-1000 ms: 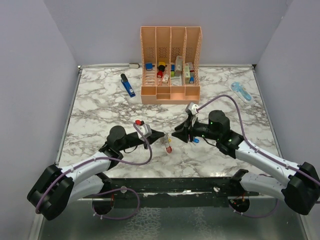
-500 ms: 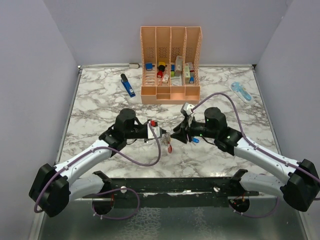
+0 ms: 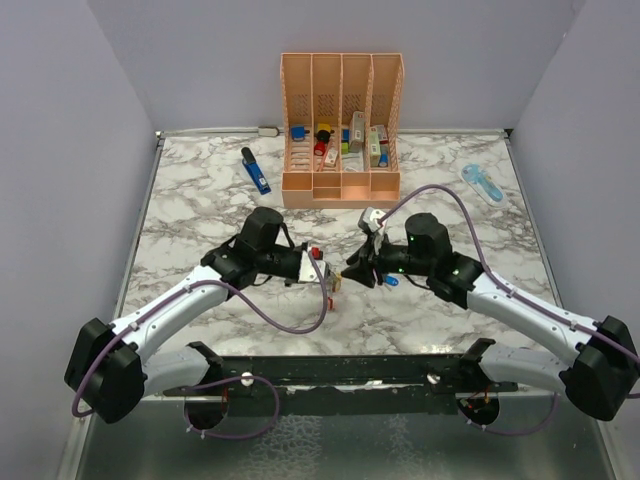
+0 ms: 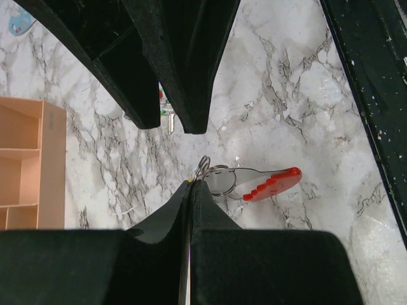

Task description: Put the keys on the keyring

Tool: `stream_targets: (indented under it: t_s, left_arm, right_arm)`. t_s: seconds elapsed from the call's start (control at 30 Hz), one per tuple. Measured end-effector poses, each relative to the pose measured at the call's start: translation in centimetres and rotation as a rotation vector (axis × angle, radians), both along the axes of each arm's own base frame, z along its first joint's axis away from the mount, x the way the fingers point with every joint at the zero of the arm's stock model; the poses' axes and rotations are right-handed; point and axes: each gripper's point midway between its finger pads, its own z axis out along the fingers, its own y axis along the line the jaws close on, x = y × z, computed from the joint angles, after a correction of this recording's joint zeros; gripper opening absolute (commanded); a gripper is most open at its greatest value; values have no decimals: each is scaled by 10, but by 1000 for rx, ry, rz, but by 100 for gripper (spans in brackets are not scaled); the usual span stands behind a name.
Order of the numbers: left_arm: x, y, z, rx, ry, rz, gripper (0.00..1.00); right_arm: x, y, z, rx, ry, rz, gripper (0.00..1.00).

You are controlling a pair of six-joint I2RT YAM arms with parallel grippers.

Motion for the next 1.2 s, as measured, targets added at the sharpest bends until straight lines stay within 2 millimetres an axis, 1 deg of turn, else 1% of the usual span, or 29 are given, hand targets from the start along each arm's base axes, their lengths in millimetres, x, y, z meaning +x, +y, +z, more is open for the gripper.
stream_targets:
  t_s: [0.23,0.57,0.8,1.0,1.07,1.17,1.2]
  left_arm:
    - [3,-2,1,6,27,9,0]
    - [2,-3,0,7,70,27,0]
    - [4,-5,5,0,99,42,0]
    - [3,-5,4,0,118,49,0]
    - [3,-5,4,0,120,50,0]
    - [3,-5,4,1,124,55,0]
    - [3,-5,4,1,129,58,0]
  right_arm:
    - [-1,9,3,0,-1,20,36]
    - [-2,14,-8,-22,22,32,36]
    - [-3,17,-16,-38,35,38,34]
    - [0,18,-15,-34,24,31,27]
    - [1,19,-15,-34,20,28,18]
    - [2,19,-14,-34,14,24,2]
    - [2,19,-14,-33,17,21,1]
